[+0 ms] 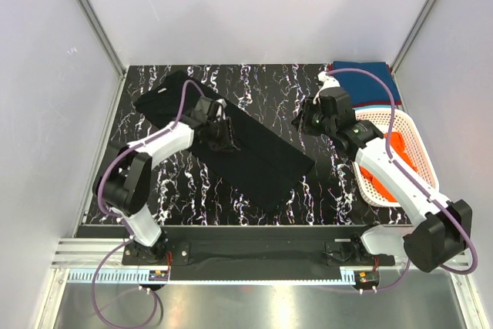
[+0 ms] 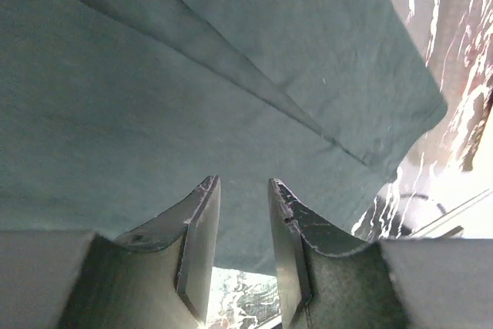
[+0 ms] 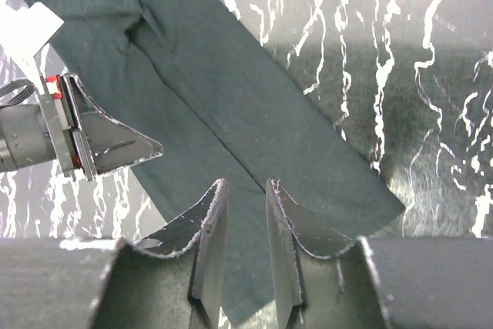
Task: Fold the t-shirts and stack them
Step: Fold the tshirt
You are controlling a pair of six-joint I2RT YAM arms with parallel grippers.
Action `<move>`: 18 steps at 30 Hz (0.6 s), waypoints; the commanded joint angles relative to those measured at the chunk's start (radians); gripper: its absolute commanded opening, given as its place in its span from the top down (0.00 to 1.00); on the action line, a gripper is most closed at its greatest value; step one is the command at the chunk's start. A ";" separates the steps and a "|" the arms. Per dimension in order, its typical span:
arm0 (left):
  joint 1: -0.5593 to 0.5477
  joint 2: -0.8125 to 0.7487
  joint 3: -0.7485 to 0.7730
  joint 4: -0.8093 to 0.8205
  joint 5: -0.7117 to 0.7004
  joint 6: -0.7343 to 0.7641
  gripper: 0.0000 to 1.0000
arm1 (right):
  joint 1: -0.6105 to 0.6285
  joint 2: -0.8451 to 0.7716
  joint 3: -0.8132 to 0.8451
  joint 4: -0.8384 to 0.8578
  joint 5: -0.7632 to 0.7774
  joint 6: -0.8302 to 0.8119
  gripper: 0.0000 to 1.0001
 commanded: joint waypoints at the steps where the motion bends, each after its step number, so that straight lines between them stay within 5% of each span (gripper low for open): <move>1: -0.059 -0.024 -0.036 0.032 -0.078 -0.035 0.64 | -0.007 -0.032 -0.018 -0.019 -0.051 -0.022 0.67; 10: -0.133 -0.048 -0.185 -0.010 -0.216 -0.119 0.64 | -0.013 -0.026 -0.061 -0.048 -0.073 -0.014 0.66; 18: -0.136 -0.235 -0.354 -0.120 -0.404 -0.122 0.63 | -0.013 -0.021 -0.120 -0.151 -0.156 0.013 0.71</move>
